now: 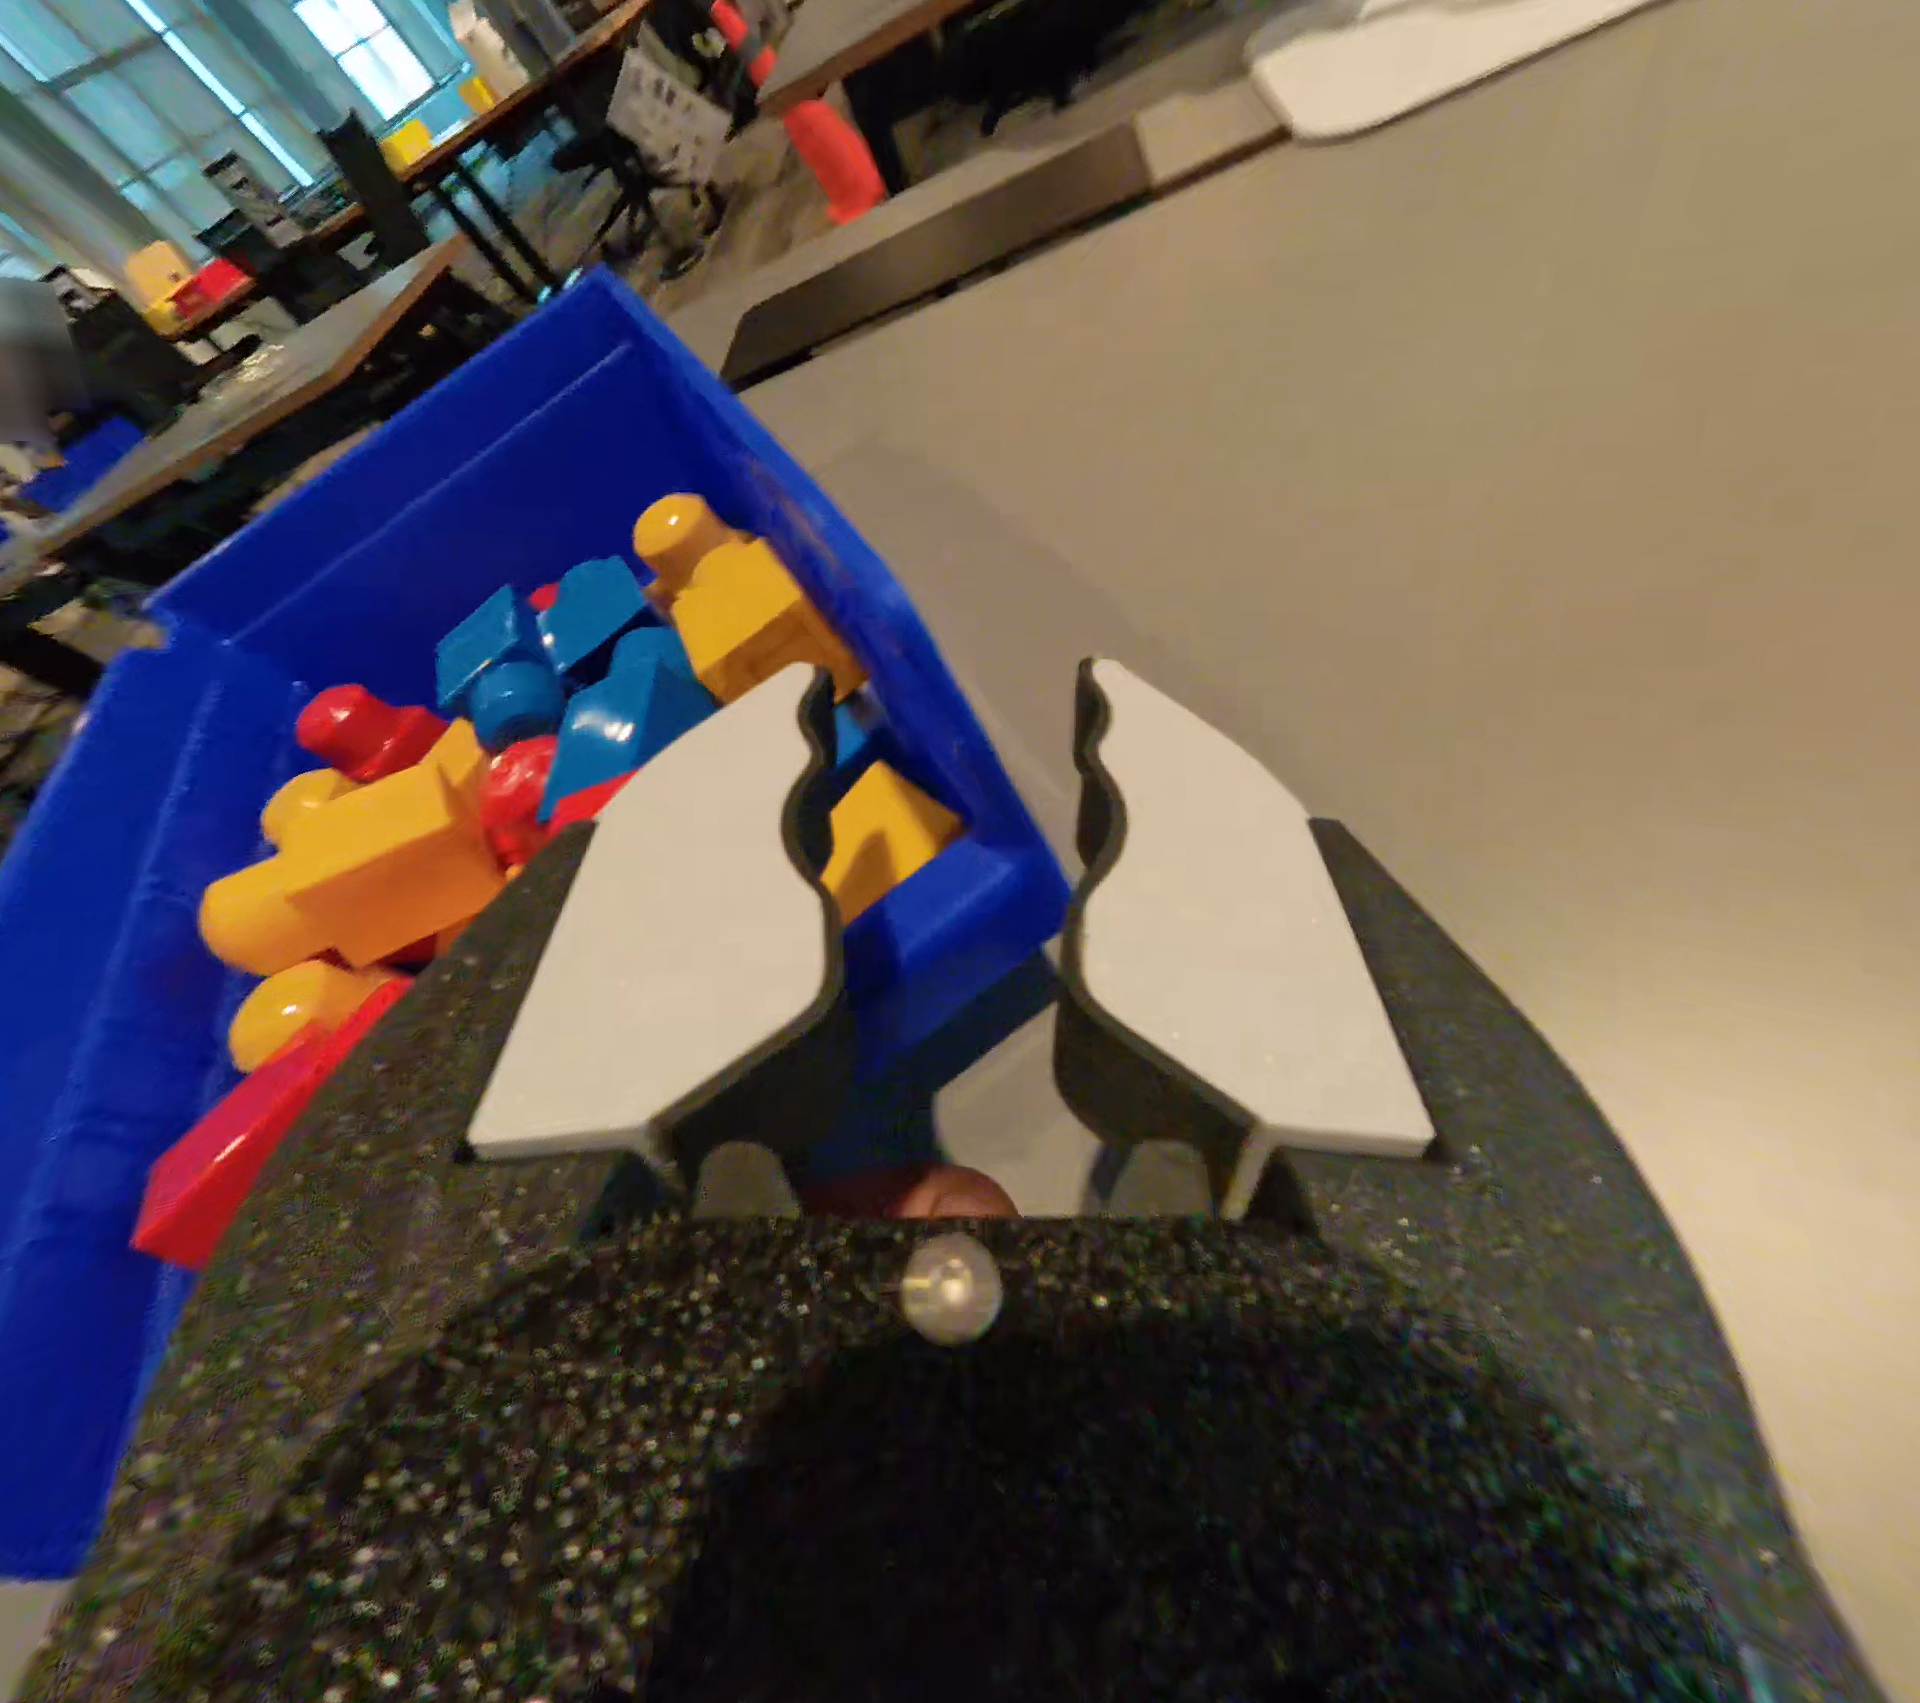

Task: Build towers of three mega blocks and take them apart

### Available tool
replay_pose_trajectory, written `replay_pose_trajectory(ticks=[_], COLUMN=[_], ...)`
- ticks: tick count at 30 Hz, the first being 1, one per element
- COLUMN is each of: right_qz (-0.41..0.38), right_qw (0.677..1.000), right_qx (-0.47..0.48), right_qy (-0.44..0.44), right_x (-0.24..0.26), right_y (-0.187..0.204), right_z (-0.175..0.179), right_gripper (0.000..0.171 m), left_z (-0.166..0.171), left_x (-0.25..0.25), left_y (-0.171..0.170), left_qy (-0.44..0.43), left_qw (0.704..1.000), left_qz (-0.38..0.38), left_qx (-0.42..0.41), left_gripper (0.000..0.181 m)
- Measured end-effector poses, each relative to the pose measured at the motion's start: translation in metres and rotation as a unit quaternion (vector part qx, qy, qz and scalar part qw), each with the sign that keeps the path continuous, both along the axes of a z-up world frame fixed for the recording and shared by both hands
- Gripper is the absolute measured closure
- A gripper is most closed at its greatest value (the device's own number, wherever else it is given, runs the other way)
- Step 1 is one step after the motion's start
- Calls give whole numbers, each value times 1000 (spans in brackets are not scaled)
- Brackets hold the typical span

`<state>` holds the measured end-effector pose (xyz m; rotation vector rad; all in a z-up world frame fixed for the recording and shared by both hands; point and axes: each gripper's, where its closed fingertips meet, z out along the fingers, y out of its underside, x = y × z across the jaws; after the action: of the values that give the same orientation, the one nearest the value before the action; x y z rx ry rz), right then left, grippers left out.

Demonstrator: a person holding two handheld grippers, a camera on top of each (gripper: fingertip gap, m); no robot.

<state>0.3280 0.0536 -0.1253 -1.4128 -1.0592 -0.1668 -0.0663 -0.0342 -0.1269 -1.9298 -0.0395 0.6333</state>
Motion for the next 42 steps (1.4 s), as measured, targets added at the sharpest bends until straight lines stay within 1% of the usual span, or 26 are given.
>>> replay_pose_trajectory(ticks=[1, 2, 3, 4, 5, 6, 8, 12, 17, 23, 32, 38, 40, 42], right_qz=[1, 2, 3, 4, 5, 6, 7, 5, 3, 2, 5, 5, 4, 5], right_qw=[1000, 1000, 1000, 1000, 1000, 1000, 1000, 1000, 1000, 1000, 1000, 1000, 1000, 1000], right_qx=[-1, -3, -5, -7, -9, -10, -8, -8, -3, 1, 3, 4, 5, 2], right_qy=[1, 2, 3, 3, 3, 3, 2, -5, -16, -30, -30, -30, -29, -26], right_x=[0, 0, 0, 0, 0, -1, -1, -1, -2, -4, -4, -4, -3, -4], right_y=[0, 0, 0, 0, 0, 0, -1, 0, 0, 0, -1, -1, -1, -1], right_z=[0, -1, -1, -1, -2, -2, -2, -4, -5, -7, -7, -6, -6, -6], right_gripper=[151, 151, 151, 151, 151, 151, 151, 151, 151, 151, 152, 152, 152, 152], left_z=[-3, -4, -4, -6, -8, -9, -9, -8, -9, -9, -9, -8, -1, 11], left_x=[-8, -11, -14, -19, -25, -36, -61, -98, -127, -132, -146, -146, -143, -131], left_y=[-3, -6, -10, -16, -22, -30, -47, -74, -94, -90, -75, -76, -81, -86], left_qy=[5, -5, -21, -23, -22, -17, -17, -41, -67, -55, -69, -45, -22, -15], left_qw=[1000, 1000, 1000, 1000, 1000, 1000, 999, 997, 995, 996, 994, 995, 994, 992], left_qz=[10, 2, -3, -4, 0, 14, 43, 61, 71, 69, 80, 92, 99, 94], left_qx=[-7, -1, 8, 2, -1, 1, 3, 12, 21, 17, 21, 16, 35, 80], left_gripper=[146, 142, 143, 150, 162, 169, 172, 176, 174, 174, 175, 174, 175, 170])
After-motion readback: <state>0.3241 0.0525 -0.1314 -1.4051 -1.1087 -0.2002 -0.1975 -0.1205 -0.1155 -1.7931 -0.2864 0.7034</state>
